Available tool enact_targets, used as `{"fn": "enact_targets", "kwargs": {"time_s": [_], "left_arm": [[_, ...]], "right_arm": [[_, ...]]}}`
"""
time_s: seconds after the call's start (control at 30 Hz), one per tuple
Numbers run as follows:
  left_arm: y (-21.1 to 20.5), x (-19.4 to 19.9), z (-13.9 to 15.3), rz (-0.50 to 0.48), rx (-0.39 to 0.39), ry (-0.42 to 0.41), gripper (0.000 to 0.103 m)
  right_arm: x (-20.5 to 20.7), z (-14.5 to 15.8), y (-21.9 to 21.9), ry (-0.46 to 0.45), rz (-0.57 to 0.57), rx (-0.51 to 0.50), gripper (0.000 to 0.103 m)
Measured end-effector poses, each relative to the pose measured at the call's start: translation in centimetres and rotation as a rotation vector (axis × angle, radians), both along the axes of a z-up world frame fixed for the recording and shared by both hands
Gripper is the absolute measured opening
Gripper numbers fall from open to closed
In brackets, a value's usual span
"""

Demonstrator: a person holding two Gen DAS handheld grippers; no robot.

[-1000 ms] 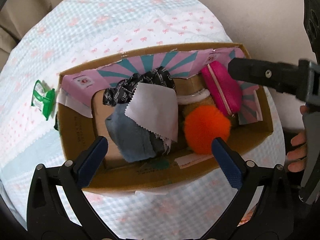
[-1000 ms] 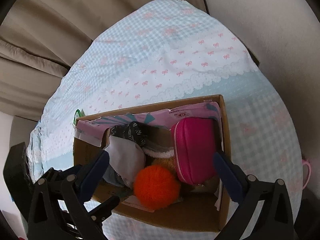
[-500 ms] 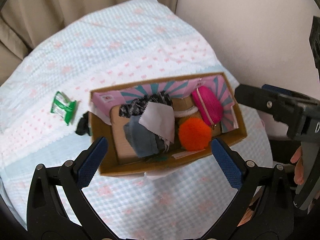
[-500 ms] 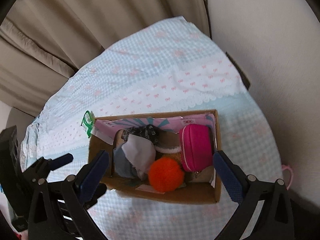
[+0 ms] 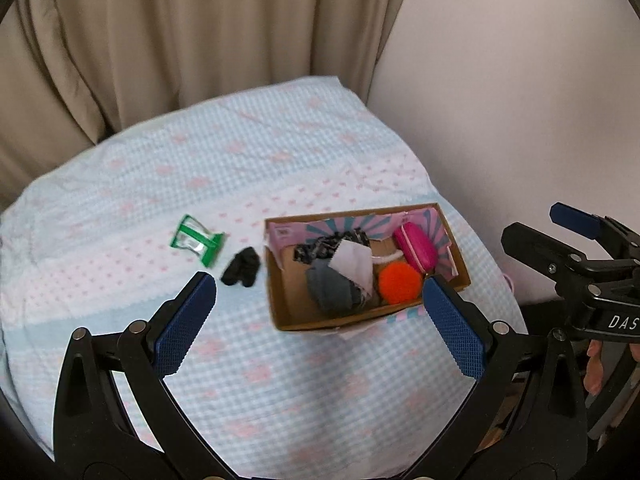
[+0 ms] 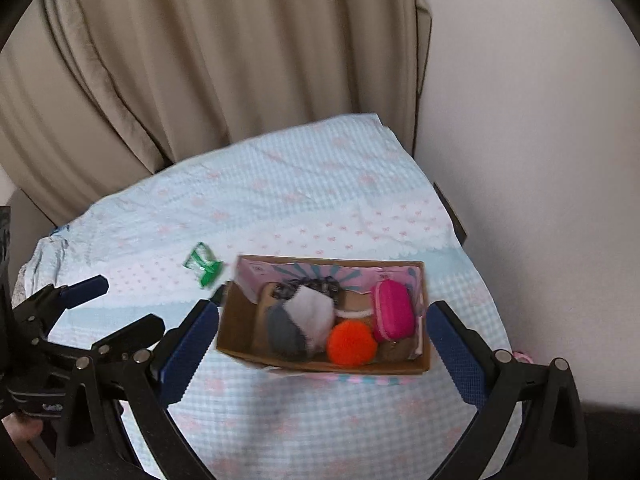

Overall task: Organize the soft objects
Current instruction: 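Lift both tools away from the box toward the green wipes and gloves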

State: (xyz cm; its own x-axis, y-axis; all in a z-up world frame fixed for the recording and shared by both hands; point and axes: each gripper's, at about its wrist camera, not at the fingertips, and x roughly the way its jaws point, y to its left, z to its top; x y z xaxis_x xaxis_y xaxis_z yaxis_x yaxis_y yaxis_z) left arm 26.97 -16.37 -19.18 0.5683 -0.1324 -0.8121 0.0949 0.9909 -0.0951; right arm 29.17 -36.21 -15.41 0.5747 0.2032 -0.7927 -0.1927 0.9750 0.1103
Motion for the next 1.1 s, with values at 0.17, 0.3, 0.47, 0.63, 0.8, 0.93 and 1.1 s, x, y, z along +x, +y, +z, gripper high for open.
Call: {"fn": "enact_targets", "kwargs": {"time_s": [0.17,0.3,0.47,0.63,0.8,0.93,1.1], "left_arm": [[3.9,-3.8,2.5,-0.035,-0.003,-0.068,0.103],[8.2,-6.7,4.0,-0.044,-0.001,-0.114,0.103],[14.0,-8.0,4.8,-0.053,-0.007,-0.127,0.103],[19.1,-7.8,4.7,-0.066,-0.014,-0.132,0.103],[23.0,-6.7,3.9,-0.099,-0.007,-0.121,0.103],[25.6,-4.7,2.2,-0.128,-0.017,-0.097,0.103],[26.7,-1.1,-1.4,-0.183,0.005,-0.07,0.103]], "right_arm": [[-4.8,2.8,3.1,-0.102,-0.056,-0.073,0.103],[-7.8,4.2,5.7,-0.14,-0.083,-0.086,0.103],[-9.7,4.6,9.5,-0.143,-0.116,-0.05,0.103],[-10.6,3.6,13.7,-0.142,-0.153,0.018,0.103],[-10.7,2.0,18.0,-0.136,-0.179,0.054,0.103],[-10.5,0.2,21.3,-0.137,-0.189,0.041,0.103],[-9.2,-2.8,24.4,-0.122,-0.172,0.024,0.103]]}}
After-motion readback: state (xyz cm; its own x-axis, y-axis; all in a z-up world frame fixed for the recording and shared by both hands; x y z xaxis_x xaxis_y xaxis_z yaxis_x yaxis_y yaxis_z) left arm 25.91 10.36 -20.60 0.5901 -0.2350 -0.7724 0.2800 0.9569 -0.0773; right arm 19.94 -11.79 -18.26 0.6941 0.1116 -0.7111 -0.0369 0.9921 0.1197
